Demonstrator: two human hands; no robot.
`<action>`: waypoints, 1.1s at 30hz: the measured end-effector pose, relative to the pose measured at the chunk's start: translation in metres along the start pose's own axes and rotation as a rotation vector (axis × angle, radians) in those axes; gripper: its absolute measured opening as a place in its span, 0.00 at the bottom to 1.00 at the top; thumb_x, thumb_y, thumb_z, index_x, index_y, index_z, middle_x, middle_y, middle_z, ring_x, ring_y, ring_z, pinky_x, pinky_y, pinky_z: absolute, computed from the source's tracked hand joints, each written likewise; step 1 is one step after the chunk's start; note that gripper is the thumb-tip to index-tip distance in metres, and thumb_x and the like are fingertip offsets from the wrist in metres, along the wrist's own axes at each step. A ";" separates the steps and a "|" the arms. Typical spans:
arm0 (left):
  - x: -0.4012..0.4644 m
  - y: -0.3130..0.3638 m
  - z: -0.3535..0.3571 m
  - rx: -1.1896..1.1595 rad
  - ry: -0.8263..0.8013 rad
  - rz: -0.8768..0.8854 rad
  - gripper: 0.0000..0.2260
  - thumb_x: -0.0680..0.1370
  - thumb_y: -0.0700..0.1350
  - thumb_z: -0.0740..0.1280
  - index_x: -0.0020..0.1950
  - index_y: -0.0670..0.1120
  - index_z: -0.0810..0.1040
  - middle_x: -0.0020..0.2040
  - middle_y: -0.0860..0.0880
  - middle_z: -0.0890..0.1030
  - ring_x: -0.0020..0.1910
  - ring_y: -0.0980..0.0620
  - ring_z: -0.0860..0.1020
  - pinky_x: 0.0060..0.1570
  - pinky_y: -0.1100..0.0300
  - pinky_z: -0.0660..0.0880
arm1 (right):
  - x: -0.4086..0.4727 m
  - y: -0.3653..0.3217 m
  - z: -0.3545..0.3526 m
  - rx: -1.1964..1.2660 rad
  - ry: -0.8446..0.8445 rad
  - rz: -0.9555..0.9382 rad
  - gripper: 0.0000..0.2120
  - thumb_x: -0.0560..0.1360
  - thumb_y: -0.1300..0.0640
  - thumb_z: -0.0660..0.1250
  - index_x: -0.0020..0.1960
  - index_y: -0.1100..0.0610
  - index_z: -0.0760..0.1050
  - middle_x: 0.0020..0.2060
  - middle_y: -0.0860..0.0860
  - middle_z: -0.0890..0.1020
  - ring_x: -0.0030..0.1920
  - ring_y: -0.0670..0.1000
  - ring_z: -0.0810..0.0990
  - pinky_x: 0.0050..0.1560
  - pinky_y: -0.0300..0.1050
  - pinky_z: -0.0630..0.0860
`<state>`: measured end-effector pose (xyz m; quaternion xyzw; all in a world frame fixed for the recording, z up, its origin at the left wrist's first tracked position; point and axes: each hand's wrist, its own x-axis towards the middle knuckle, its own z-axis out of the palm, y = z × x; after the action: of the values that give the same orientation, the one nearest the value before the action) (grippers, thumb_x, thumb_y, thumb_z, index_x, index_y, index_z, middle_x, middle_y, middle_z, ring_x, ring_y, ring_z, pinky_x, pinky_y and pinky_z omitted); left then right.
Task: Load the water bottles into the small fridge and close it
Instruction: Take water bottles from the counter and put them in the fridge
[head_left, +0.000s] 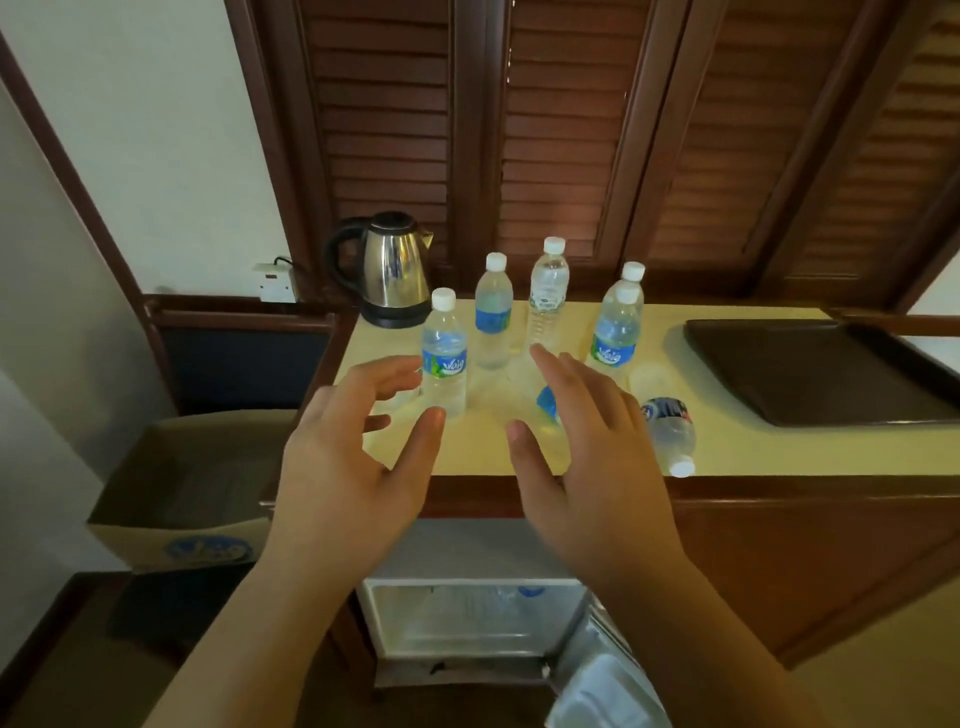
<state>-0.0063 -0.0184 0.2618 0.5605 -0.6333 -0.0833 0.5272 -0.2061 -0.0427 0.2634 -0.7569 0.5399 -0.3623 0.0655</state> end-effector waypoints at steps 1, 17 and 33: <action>0.010 -0.012 0.002 0.003 -0.007 -0.020 0.20 0.78 0.53 0.71 0.70 0.54 0.76 0.63 0.61 0.80 0.64 0.57 0.79 0.57 0.64 0.77 | 0.012 0.000 0.008 0.012 -0.002 0.003 0.30 0.81 0.39 0.59 0.80 0.40 0.55 0.77 0.45 0.66 0.77 0.51 0.63 0.71 0.60 0.72; 0.099 -0.215 0.052 0.359 -0.324 -0.360 0.24 0.77 0.58 0.74 0.71 0.60 0.72 0.66 0.55 0.79 0.64 0.53 0.76 0.60 0.59 0.74 | 0.195 -0.006 0.143 -0.053 -0.103 0.125 0.27 0.80 0.45 0.68 0.77 0.47 0.67 0.63 0.52 0.77 0.63 0.56 0.74 0.61 0.51 0.75; 0.010 -0.140 0.025 0.412 0.030 -0.138 0.18 0.78 0.47 0.75 0.65 0.43 0.81 0.55 0.45 0.86 0.51 0.51 0.85 0.46 0.63 0.78 | 0.070 0.020 0.074 0.053 0.152 0.059 0.13 0.78 0.48 0.74 0.60 0.51 0.81 0.49 0.45 0.78 0.47 0.44 0.76 0.41 0.37 0.74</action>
<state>0.0635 -0.0882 0.1596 0.6994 -0.5893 0.0201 0.4039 -0.1651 -0.1330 0.2329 -0.7091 0.5555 -0.4309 0.0548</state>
